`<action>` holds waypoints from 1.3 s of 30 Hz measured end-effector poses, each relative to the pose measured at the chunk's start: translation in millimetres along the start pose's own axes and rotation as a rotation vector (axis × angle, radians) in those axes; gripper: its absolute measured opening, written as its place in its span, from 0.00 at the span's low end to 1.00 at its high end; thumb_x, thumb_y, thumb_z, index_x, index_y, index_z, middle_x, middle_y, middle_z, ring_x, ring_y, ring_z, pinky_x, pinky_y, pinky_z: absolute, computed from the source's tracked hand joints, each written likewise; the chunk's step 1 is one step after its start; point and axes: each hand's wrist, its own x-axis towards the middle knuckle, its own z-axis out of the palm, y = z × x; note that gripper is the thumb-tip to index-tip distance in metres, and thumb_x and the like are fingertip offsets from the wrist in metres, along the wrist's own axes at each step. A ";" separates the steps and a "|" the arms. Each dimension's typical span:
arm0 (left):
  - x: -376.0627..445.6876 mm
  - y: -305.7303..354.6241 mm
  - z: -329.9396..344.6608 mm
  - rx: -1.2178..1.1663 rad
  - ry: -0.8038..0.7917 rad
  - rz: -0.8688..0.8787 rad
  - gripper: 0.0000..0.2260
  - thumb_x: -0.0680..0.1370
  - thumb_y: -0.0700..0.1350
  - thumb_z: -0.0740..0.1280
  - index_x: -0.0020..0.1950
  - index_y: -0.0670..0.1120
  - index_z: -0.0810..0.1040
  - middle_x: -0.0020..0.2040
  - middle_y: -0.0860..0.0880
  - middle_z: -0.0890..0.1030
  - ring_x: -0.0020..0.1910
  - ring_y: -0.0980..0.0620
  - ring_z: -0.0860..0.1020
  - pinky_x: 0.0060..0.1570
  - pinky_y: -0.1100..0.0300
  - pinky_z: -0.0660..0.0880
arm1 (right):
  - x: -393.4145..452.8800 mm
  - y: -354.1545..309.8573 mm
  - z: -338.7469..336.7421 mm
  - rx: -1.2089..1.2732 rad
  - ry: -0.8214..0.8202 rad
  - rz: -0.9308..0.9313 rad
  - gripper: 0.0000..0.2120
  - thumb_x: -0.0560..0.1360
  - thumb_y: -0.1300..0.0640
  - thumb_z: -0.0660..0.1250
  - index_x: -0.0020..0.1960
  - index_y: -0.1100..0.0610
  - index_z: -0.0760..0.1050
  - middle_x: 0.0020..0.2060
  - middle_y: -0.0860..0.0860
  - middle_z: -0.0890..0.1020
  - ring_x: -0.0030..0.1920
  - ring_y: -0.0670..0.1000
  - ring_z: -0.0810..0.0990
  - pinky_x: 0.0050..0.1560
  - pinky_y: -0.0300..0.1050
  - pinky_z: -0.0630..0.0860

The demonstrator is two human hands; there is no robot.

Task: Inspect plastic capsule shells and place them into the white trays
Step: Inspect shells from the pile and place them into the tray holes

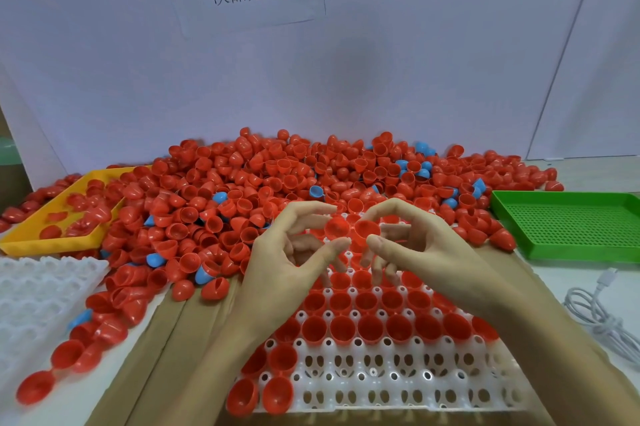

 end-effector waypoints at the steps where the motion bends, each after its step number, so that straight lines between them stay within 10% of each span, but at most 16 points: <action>1: 1.1 -0.5 -0.1 -0.046 -0.016 -0.027 0.14 0.79 0.45 0.74 0.64 0.48 0.80 0.56 0.48 0.86 0.42 0.44 0.88 0.39 0.57 0.83 | -0.4 0.2 -0.3 -0.001 -0.019 0.000 0.11 0.80 0.54 0.72 0.61 0.53 0.77 0.42 0.58 0.86 0.40 0.58 0.86 0.41 0.44 0.82; 7: 3.3 -2.6 -2.4 -0.242 -0.165 -0.203 0.13 0.85 0.47 0.64 0.67 0.47 0.83 0.60 0.43 0.86 0.60 0.44 0.85 0.61 0.58 0.79 | 0.2 0.6 6.5 0.116 -0.077 -0.012 0.11 0.84 0.54 0.66 0.62 0.61 0.76 0.47 0.61 0.85 0.44 0.60 0.86 0.41 0.46 0.82; 17: 4.1 -6.2 0.9 -0.207 -0.129 -0.268 0.18 0.84 0.56 0.65 0.53 0.44 0.87 0.43 0.45 0.84 0.38 0.49 0.81 0.42 0.62 0.78 | -0.1 4.0 9.1 0.093 -0.057 -0.001 0.07 0.83 0.54 0.68 0.60 0.51 0.80 0.50 0.59 0.87 0.47 0.61 0.88 0.44 0.43 0.83; 29: 4.7 -11.7 -1.7 -0.142 -0.185 -0.182 0.11 0.81 0.52 0.71 0.61 0.51 0.84 0.51 0.45 0.88 0.46 0.43 0.87 0.48 0.56 0.84 | 1.6 8.8 11.4 -0.043 -0.040 -0.009 0.07 0.81 0.58 0.73 0.58 0.57 0.82 0.47 0.58 0.88 0.46 0.60 0.88 0.47 0.45 0.84; 39: 16.1 -39.1 -44.9 0.443 0.261 0.009 0.15 0.87 0.50 0.63 0.45 0.50 0.84 0.37 0.58 0.82 0.32 0.59 0.78 0.36 0.71 0.70 | -29.0 -4.4 53.1 -0.457 -0.183 0.020 0.03 0.80 0.54 0.74 0.53 0.49 0.84 0.44 0.45 0.88 0.41 0.45 0.87 0.44 0.38 0.83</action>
